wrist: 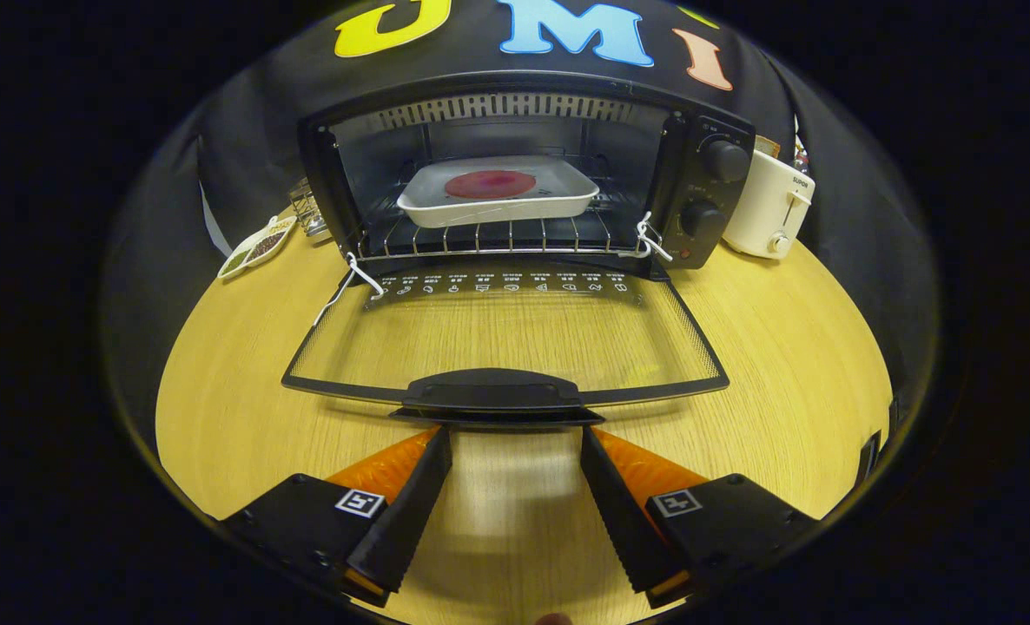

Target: Open the toaster oven, put the food inside, and close the toaster oven door.

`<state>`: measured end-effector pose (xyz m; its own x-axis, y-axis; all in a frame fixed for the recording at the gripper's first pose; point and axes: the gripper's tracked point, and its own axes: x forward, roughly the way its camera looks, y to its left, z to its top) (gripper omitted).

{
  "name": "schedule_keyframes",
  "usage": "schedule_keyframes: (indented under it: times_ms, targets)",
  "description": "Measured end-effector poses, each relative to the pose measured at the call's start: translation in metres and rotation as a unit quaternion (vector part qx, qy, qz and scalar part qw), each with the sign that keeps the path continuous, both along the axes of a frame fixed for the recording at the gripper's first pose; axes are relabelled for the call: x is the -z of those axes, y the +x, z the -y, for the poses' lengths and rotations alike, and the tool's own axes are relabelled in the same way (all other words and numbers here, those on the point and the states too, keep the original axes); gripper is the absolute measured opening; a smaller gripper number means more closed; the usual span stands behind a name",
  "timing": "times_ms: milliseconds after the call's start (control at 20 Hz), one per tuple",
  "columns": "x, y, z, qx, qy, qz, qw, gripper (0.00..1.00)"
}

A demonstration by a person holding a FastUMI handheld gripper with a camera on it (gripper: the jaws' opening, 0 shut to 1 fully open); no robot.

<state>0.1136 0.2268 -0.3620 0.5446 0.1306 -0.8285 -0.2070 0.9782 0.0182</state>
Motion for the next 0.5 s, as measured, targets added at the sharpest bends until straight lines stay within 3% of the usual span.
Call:
schedule_keyframes:
  times_ms: [500]
  targets:
    - [-0.034, 0.001, 0.001, 0.001, 0.012, 0.053, 0.999, 0.96]
